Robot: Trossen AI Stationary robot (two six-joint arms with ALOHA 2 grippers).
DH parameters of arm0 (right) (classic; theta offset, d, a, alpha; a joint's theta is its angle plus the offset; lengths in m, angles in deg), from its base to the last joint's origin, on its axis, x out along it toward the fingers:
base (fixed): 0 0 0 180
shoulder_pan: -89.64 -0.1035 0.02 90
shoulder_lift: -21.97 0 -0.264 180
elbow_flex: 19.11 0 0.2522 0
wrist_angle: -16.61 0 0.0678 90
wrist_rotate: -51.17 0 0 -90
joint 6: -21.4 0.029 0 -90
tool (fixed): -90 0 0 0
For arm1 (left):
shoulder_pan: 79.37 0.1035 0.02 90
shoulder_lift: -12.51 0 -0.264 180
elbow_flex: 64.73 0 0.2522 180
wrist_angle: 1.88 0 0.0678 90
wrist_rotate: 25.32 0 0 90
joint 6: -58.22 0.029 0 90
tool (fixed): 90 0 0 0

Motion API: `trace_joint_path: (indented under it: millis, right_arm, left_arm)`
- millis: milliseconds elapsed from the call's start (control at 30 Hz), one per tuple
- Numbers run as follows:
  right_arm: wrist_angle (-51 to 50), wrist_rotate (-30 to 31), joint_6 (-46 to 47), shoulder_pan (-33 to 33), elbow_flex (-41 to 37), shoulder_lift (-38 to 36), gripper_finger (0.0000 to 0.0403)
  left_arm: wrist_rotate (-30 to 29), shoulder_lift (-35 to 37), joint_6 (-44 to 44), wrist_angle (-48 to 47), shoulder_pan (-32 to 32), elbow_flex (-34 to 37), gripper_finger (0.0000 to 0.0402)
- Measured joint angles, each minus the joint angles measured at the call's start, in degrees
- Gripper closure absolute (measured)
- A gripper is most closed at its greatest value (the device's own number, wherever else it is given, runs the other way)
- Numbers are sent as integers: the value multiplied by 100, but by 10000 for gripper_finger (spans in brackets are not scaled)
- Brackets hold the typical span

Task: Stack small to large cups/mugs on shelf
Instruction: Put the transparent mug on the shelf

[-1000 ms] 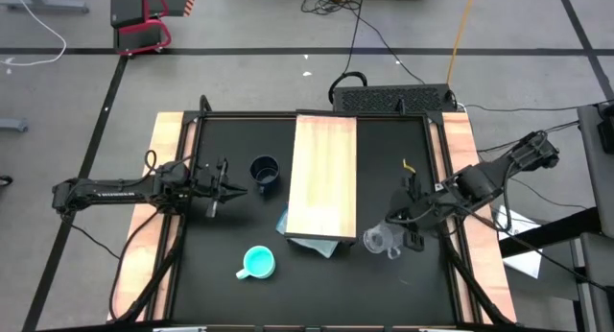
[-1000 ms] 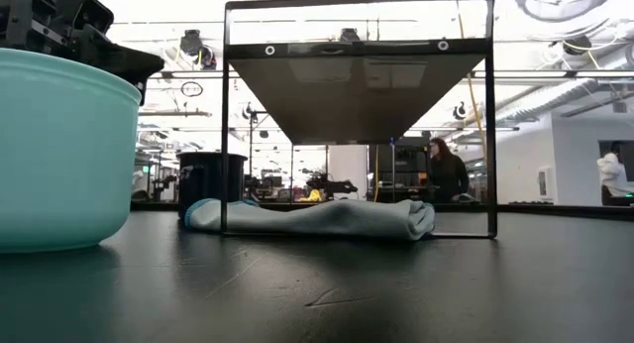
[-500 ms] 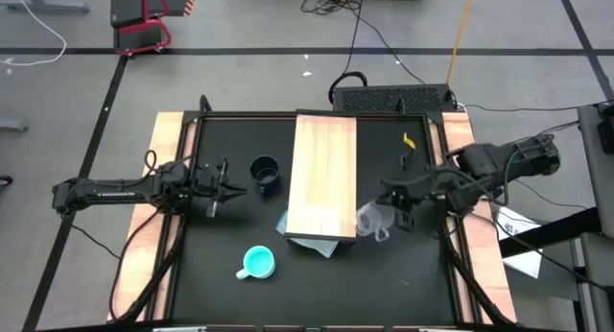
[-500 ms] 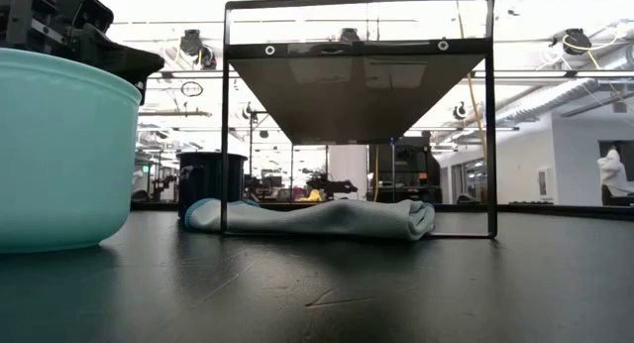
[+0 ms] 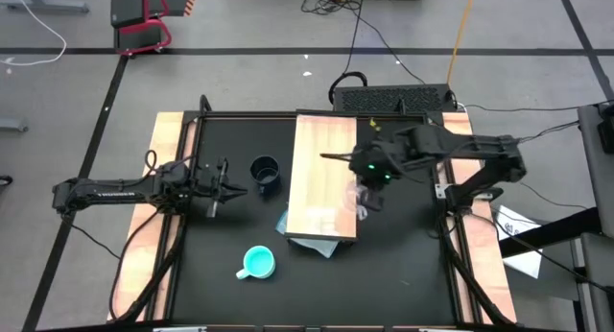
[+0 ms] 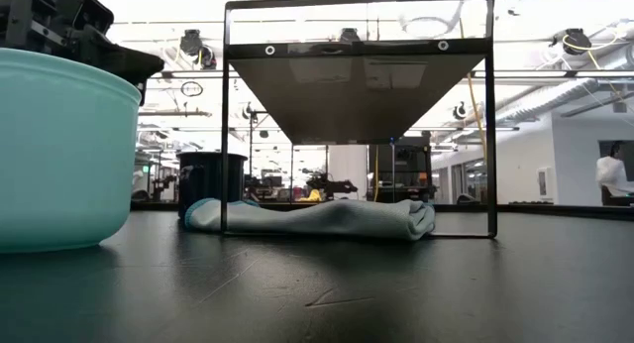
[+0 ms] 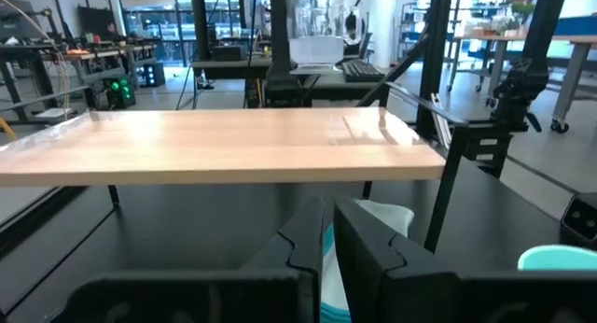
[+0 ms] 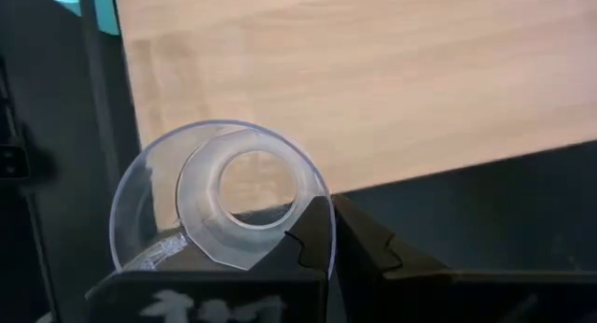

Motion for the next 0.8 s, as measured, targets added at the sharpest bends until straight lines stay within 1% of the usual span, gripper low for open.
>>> trace_joint_path:
  millis: [167, 367, 600, 800]
  right_arm:
    - [-5, -298, -250, 41, 460, 552, 403]
    - [4, -323, -280, 37, 730, 951, 403]
    - [167, -326, -251, 20, 742, 1150, 403]
    - [325, -328, -166, 20, 742, 1140, 403]
  left_arm:
    - [0, -1, 43, -101, 1, 1, 369]
    - [-1, -2, 46, -146, 1, 0, 369]
    - [0, -2, 48, -146, 1, 1, 369]
    - [0, -1, 46, -144, 1, 0, 369]
